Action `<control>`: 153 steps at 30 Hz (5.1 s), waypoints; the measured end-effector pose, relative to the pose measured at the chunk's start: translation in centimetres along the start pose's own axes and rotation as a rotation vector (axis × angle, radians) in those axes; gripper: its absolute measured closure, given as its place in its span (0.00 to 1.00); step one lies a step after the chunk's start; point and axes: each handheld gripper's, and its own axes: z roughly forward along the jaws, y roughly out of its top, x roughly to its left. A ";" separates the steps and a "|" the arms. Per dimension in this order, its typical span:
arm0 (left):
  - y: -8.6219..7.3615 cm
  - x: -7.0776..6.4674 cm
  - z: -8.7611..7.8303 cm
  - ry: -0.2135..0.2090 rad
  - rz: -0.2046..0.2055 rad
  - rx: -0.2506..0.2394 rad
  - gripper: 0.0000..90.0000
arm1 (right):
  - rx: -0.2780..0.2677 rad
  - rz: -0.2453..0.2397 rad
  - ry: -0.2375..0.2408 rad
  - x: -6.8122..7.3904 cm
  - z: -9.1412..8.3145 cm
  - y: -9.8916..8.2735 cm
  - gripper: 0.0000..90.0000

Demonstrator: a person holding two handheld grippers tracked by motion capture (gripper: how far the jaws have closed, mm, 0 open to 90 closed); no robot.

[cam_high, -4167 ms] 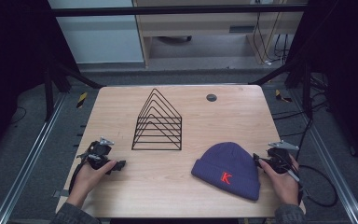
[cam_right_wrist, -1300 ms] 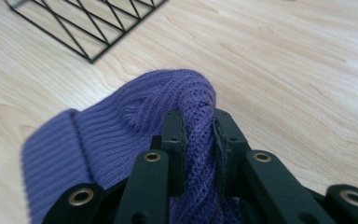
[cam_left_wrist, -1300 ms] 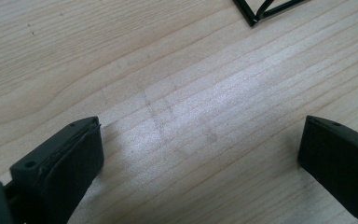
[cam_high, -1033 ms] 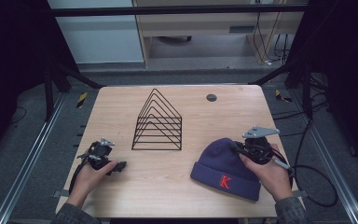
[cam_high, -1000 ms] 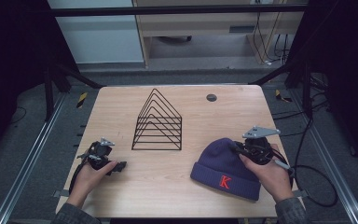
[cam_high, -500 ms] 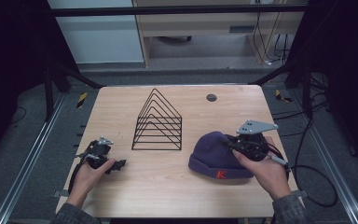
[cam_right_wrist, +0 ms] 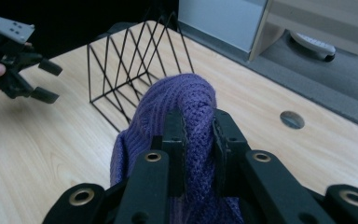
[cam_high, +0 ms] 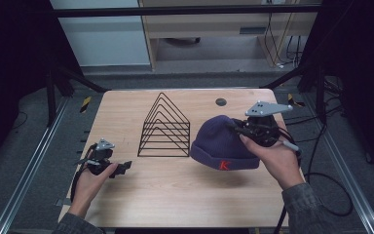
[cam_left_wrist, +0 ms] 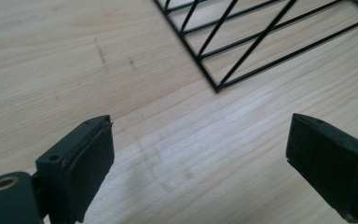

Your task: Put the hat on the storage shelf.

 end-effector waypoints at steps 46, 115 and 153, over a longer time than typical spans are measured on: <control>17.6 -4.3 -7.2 -0.231 0.168 -0.297 0.13 | -0.123 -0.031 0.051 1.2 5.1 16.0 0.86; 14.8 -1.9 -5.0 -0.133 0.112 -0.236 0.78 | -0.005 -0.001 0.095 2.9 13.8 14.2 0.83; 10.7 -1.2 -1.6 -0.149 0.063 -0.205 0.78 | 0.075 -0.083 0.142 5.6 14.4 11.5 0.82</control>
